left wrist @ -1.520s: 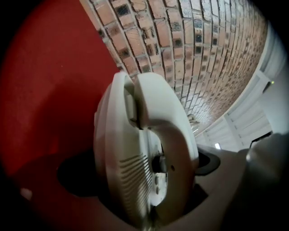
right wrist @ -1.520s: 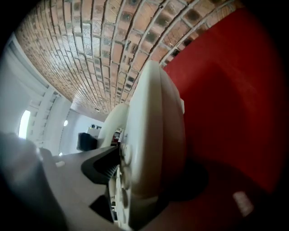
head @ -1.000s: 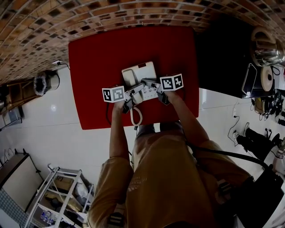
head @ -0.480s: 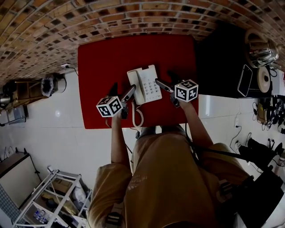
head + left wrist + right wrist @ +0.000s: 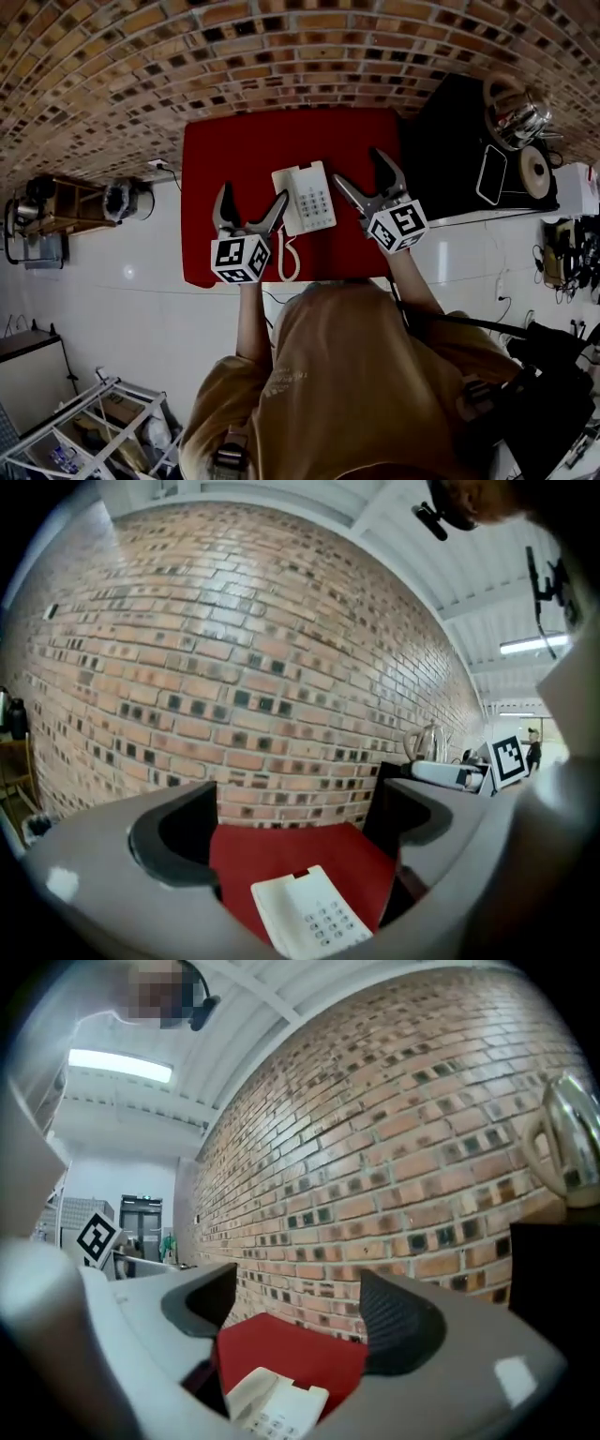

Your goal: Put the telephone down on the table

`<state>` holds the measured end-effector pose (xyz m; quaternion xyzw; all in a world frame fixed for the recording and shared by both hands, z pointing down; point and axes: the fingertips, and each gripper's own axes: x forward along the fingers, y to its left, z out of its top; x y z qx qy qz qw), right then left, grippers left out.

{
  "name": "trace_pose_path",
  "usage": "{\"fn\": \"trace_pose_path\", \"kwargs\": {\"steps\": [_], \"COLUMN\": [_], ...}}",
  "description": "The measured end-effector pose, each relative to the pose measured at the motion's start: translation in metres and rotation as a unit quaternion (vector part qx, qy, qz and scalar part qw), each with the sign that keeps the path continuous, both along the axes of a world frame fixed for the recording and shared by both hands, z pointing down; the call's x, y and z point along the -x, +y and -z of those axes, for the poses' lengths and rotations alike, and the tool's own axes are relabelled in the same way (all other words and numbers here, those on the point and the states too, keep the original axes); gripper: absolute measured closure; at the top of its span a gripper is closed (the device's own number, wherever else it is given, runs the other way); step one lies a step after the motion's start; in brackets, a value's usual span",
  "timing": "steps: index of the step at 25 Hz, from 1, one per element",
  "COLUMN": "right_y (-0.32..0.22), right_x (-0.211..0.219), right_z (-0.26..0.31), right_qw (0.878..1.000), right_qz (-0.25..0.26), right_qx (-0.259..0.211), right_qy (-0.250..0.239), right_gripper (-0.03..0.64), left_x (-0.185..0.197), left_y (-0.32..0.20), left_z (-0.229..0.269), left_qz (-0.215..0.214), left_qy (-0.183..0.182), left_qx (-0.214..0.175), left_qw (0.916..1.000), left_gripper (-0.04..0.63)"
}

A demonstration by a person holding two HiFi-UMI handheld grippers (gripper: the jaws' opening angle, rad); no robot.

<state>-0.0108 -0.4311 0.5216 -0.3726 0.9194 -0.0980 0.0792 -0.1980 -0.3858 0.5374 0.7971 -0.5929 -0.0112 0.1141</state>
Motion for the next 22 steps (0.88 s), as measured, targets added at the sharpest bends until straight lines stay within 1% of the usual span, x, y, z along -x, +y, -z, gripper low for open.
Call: {"fn": "trace_pose_path", "kwargs": {"steps": [3, 5, 8, 10, 13, 18, 19, 21, 22], "right_y": [0.021, 0.033, 0.042, 0.043, 0.042, 0.043, 0.044, 0.044, 0.044], "right_x": [-0.005, -0.011, -0.019, -0.019, -0.020, -0.026, -0.027, -0.028, -0.029], "right_z": [0.032, 0.047, 0.064, 0.071, 0.074, 0.075, 0.074, 0.074, 0.074], "right_qw": [0.999, 0.997, 0.992, 0.990, 0.990, 0.991, 0.991, 0.991, 0.991], "right_qz": [-0.015, -0.043, -0.086, -0.094, -0.092, -0.096, -0.095, -0.093, -0.092], "right_qx": [-0.026, -0.048, -0.079, -0.087, -0.084, -0.084, -0.085, -0.083, -0.082], "right_qy": [0.024, 0.043, 0.050, 0.056, 0.063, 0.049, 0.047, 0.047, 0.048], "right_gripper": [0.222, 0.224, 0.227, 0.229, 0.230, 0.230, 0.230, 0.230, 0.230], "left_x": [0.004, 0.009, 0.014, 0.015, 0.015, 0.018, 0.019, 0.020, 0.019], "left_y": [0.027, 0.042, 0.053, 0.055, 0.057, 0.064, 0.066, 0.069, 0.070], "left_z": [0.035, 0.047, 0.058, 0.063, 0.070, 0.085, 0.088, 0.093, 0.096], "left_qz": [0.037, 0.063, 0.085, 0.089, 0.095, 0.108, 0.111, 0.122, 0.126], "left_qy": [-0.043, -0.063, -0.057, -0.060, -0.065, -0.076, -0.077, -0.080, -0.082], "left_qx": [-0.040, -0.057, -0.073, -0.078, -0.082, -0.100, -0.106, -0.118, -0.122], "left_qw": [0.9976, 0.9944, 0.9921, 0.9911, 0.9900, 0.9862, 0.9851, 0.9823, 0.9811], "left_gripper": [0.043, 0.043, 0.044, 0.044, 0.049, 0.101, 0.128, 0.211, 0.227]}}
